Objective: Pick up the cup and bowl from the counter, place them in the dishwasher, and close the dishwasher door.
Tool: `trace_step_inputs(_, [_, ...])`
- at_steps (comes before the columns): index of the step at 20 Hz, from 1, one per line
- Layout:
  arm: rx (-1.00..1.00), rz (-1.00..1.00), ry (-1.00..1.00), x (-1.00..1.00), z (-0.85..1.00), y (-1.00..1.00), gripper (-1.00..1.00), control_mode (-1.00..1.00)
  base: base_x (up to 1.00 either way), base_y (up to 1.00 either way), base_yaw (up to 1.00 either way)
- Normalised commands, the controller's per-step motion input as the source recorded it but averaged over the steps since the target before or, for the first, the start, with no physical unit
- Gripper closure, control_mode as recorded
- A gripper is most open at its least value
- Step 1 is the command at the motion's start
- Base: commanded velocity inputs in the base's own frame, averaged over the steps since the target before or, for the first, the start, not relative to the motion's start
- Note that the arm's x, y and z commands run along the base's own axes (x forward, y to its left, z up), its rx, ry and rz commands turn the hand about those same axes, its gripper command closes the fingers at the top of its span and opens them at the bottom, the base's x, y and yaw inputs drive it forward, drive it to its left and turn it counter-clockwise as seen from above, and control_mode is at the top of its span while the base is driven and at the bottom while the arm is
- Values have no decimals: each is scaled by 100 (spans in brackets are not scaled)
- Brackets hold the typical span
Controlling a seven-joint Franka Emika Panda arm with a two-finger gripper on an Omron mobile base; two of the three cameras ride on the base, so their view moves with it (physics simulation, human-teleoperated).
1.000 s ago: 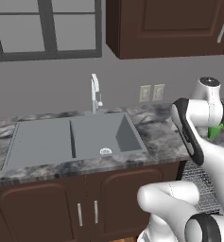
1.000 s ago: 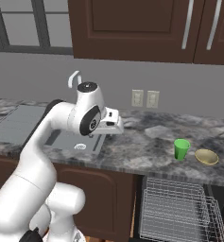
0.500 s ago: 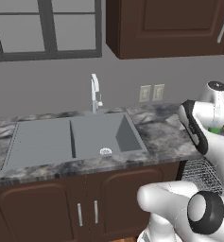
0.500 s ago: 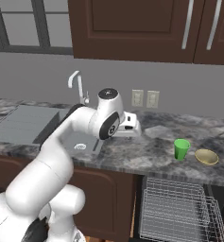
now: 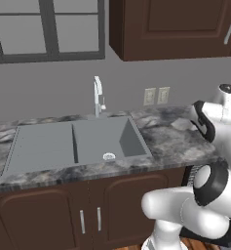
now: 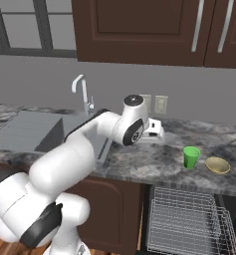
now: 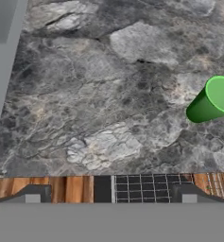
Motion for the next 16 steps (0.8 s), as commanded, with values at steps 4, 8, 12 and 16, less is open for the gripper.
trace_step_inputs(4, [0, -2, 0, 24, -11, -48, -100, -100, 0, 0, 0])
trace_step_inputs(8, [0, -3, 0, 22, -4, -47, -100, -100, 0, 0, 0])
trace_step_inputs(12, [0, -2, 0, 16, -1, -44, -100, -100, 0, 0, 0])
trace_step_inputs(16, [0, -1, 0, 10, -17, -38, -100, -100, 0, 0, 0])
